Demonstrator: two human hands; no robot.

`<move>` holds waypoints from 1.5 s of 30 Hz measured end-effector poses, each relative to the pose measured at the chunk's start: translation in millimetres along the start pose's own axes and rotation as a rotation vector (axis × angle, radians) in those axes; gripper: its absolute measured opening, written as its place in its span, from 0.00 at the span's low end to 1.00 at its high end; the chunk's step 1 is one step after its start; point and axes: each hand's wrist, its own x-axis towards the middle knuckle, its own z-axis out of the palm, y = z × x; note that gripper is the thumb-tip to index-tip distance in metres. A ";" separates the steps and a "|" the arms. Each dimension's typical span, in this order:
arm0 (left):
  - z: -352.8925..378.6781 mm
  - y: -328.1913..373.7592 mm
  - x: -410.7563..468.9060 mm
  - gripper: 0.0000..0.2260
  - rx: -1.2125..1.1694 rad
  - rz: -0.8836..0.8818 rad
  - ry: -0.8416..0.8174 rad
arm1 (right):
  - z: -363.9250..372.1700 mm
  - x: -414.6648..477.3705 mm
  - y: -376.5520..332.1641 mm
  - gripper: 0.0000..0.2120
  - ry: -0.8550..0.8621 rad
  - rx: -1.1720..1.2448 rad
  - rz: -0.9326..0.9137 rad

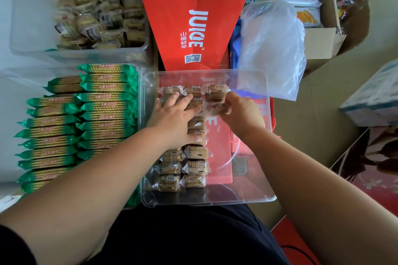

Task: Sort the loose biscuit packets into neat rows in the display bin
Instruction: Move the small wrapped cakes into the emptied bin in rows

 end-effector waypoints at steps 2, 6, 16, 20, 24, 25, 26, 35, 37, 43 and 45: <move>0.1 0.2 -0.7 0.43 -0.005 -0.001 -0.015 | -1.4 4.1 -1.4 0.08 0.044 0.042 0.071; -1.2 -0.3 -0.4 0.43 -0.027 -0.001 -0.032 | 4.7 13.5 -12.5 0.15 0.036 0.104 0.135; -7.1 3.7 -2.9 0.40 -0.039 -0.002 -0.003 | -1.7 10.8 -12.6 0.38 -0.051 0.347 0.274; -22.4 5.3 -23.7 0.30 -0.095 0.009 0.162 | -10.7 -2.1 -17.9 0.42 -0.054 0.299 0.261; -39.1 -17.0 -68.2 0.21 -0.133 0.027 0.506 | -12.7 -17.4 -31.5 0.31 0.140 0.187 0.125; -40.3 -28.6 -80.7 0.19 -0.147 0.022 0.606 | -12.4 -19.8 -38.7 0.27 0.202 0.166 0.077; -40.5 -41.7 -94.2 0.17 -0.167 0.010 0.704 | -11.7 -21.6 -49.0 0.24 0.243 0.160 0.027; 35.1 -243.8 -224.0 0.13 -0.388 -0.563 0.927 | 23.0 -32.2 -256.1 0.21 0.191 0.093 -0.429; 61.1 -298.9 -250.4 0.15 -0.470 -0.764 0.752 | 37.5 -37.5 -301.6 0.22 0.194 -0.015 -0.462; 106.3 -406.5 -283.6 0.24 -0.419 -0.838 0.029 | 77.3 -48.2 -397.7 0.22 -0.011 -0.099 -0.529; 105.6 -419.3 -282.0 0.21 -0.281 -0.791 -0.015 | 87.4 -48.6 -420.0 0.21 -0.055 -0.149 -0.584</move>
